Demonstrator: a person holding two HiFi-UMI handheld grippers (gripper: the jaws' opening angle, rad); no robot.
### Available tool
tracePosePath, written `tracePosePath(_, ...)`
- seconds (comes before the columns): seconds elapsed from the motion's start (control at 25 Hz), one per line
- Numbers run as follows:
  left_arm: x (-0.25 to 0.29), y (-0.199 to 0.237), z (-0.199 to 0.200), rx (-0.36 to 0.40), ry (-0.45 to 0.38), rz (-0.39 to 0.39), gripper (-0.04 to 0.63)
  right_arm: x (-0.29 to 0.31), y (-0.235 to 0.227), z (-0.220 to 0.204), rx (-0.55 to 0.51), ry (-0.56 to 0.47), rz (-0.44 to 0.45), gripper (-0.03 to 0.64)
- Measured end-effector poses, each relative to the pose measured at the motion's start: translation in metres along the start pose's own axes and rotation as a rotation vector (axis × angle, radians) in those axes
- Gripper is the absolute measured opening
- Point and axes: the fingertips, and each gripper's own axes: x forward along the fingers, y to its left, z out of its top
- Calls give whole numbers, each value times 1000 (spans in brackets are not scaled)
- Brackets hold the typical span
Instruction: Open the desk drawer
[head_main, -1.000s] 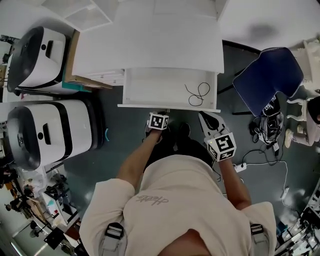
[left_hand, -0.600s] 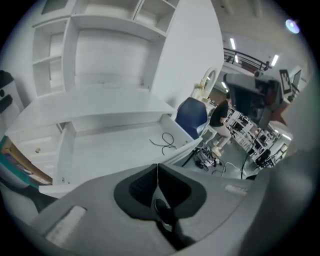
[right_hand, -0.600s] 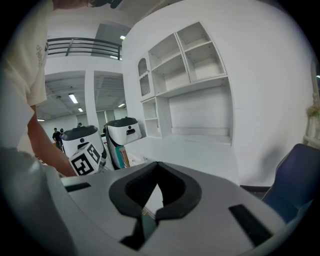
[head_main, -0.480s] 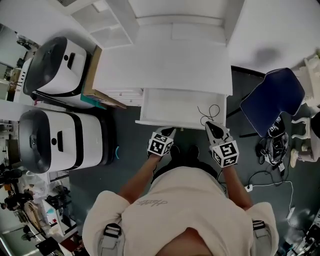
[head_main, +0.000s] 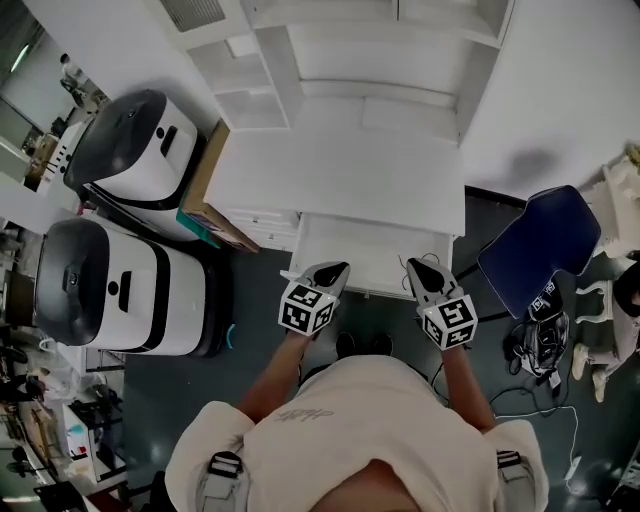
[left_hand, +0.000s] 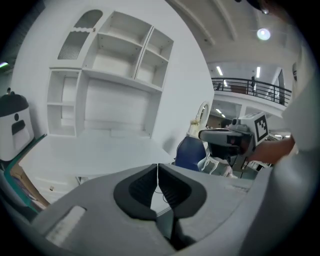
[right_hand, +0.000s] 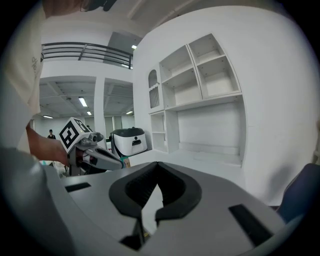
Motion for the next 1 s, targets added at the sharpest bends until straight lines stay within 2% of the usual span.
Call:
tracePosePath(0.2, -19, -1, 45, 79, -85, 19, 20, -3, 7, 41, -28, -57, 34, 2)
tracePosePath(0.48, -52, 1, 93, 128, -209, 67, 20, -15, 19, 88, -72, -137, 28, 2)
tracePosePath(0.84, -82, -4, 125, 182, -303, 103, 20, -35, 31, 124, -96, -246, -5, 2)
tracePosePath(1.0, -92, -5, 147, 213, -382, 151, 20, -48, 27, 140, -88, -307, -31, 2)
